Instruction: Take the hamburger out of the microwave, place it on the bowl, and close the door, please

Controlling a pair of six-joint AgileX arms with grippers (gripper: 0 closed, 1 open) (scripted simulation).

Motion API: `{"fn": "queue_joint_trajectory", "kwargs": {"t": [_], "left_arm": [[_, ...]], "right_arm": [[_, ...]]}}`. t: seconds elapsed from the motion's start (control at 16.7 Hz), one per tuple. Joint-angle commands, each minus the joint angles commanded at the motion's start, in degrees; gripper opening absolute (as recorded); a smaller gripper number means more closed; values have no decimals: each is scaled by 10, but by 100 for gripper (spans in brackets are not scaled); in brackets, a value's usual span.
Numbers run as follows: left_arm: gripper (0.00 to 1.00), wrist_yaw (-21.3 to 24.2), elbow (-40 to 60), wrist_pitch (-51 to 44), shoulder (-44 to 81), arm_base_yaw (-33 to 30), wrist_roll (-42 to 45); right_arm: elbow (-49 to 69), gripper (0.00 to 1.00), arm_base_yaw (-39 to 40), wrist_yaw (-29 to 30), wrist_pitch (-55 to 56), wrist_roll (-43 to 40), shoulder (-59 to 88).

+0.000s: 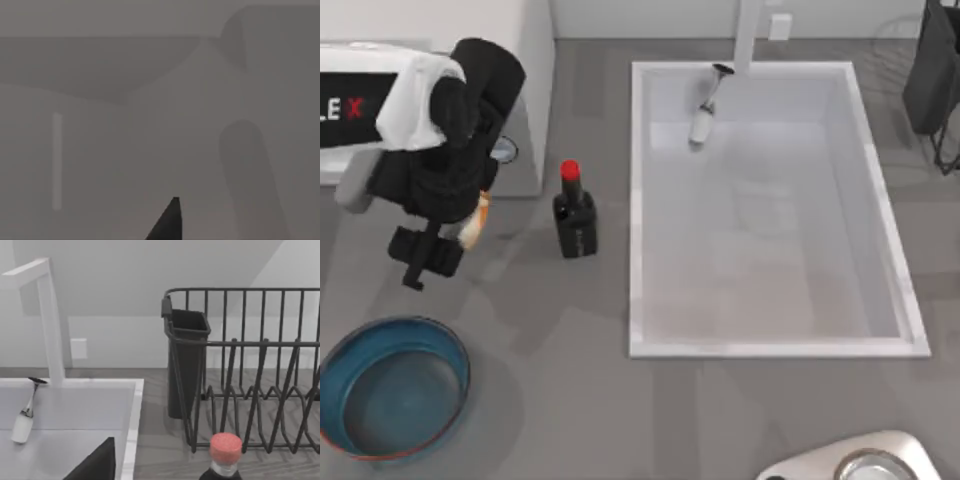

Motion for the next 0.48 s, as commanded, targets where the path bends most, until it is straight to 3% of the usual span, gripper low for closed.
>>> {"fn": "queue_joint_trajectory", "kwargs": {"t": [0.3,0.48], "left_arm": [[0,-107,41,-307,73,-89,-354],[0,-158,40,-453,127,-130,-514]], "right_arm": [[0,100,0,0,0,0,0],[0,100,0,0,0,0,0]]}}
